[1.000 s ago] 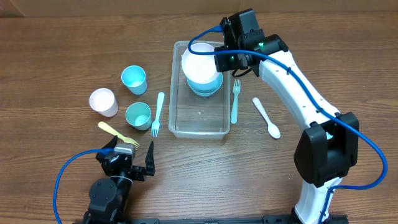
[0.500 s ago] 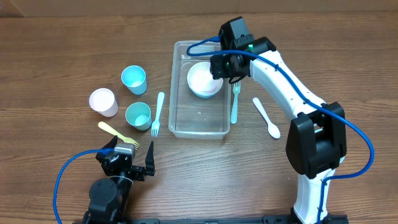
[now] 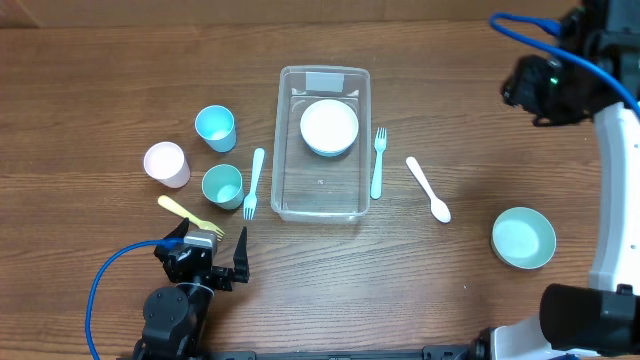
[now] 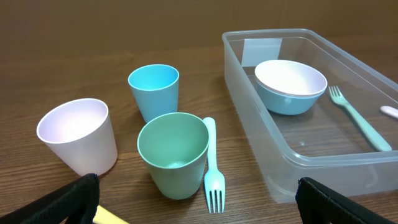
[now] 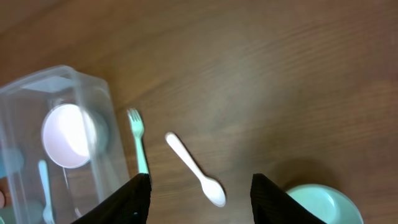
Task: Pack container
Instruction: 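Withdraw the right gripper to the green bowl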
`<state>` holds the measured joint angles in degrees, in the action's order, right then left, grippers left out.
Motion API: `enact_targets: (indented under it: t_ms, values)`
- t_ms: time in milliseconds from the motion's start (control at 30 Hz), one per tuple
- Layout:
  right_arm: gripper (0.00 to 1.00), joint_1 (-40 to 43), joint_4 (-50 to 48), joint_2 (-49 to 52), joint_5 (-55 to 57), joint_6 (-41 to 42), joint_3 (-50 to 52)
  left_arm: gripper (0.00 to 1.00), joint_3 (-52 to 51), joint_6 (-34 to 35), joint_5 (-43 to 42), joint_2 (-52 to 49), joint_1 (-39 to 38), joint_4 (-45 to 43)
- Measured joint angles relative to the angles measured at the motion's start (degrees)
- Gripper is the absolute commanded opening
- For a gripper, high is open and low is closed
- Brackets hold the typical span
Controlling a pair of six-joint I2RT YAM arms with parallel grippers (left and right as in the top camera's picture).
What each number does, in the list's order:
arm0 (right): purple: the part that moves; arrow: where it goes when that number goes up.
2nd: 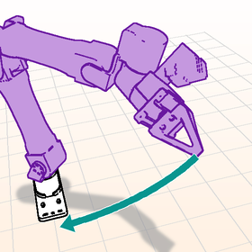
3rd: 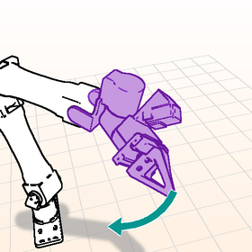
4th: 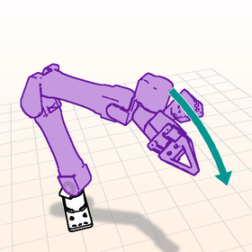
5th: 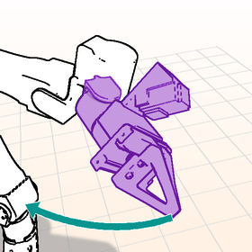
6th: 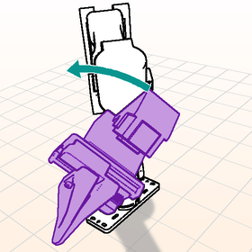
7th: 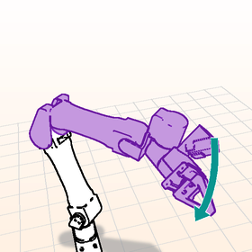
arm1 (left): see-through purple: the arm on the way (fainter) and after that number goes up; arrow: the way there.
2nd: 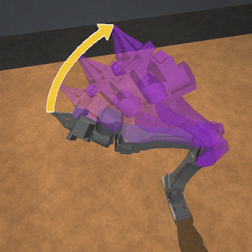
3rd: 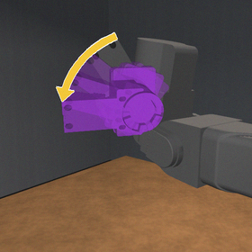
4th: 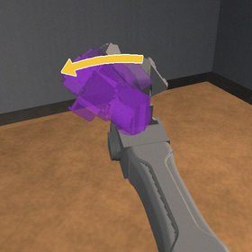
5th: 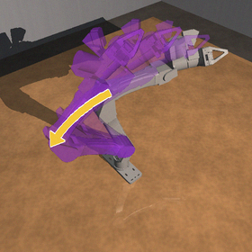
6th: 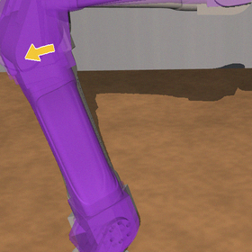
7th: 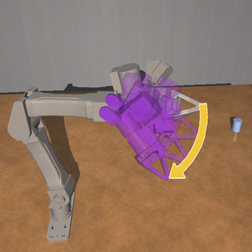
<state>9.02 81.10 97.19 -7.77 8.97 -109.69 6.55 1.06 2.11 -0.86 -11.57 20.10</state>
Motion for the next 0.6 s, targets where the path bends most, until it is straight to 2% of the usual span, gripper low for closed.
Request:
enact_targets:
  t_ms: [167, 233, 367, 433, 500, 600]
  values:
    - [0.53, 1.7, -0.7, -0.2, 0.1, 2.9, 16.7, 1.0, 0.0, 0.0, 0.0, 0.0, 0.0, 0.0]
    - [0.58, 1.7, -4.3, -1.5, 1.0, 4.5, 22.5, 1.0, 0.0, 0.0, 0.0, 0.0, 0.0, 0.0]
    - [0.73, 1.8, -10.5, -19.7, 4.2, 6.8, 36.2, 1.0, 0.0, 0.0, 0.0, 0.0, 0.0, 0.0]
    - [0.76, 2.3, -12.7, -28.9, 5.6, 7.6, 40.7, 1.0, 0.0, 0.0, 0.0, 0.0, 0.0, 0.0]
    - [0.78, 4.7, -13.8, -31.8, 6.9, 8.0, 44.2, 1.0, 0.0, 0.0, 0.0, 0.0, 0.0, 0.0]
    - [0.79, 10.5, -16.0, -29.1, 7.3, 8.9, 49.1, 1.0, 0.0, 0.0, 0.0, 0.0, 0.0, 0.0]
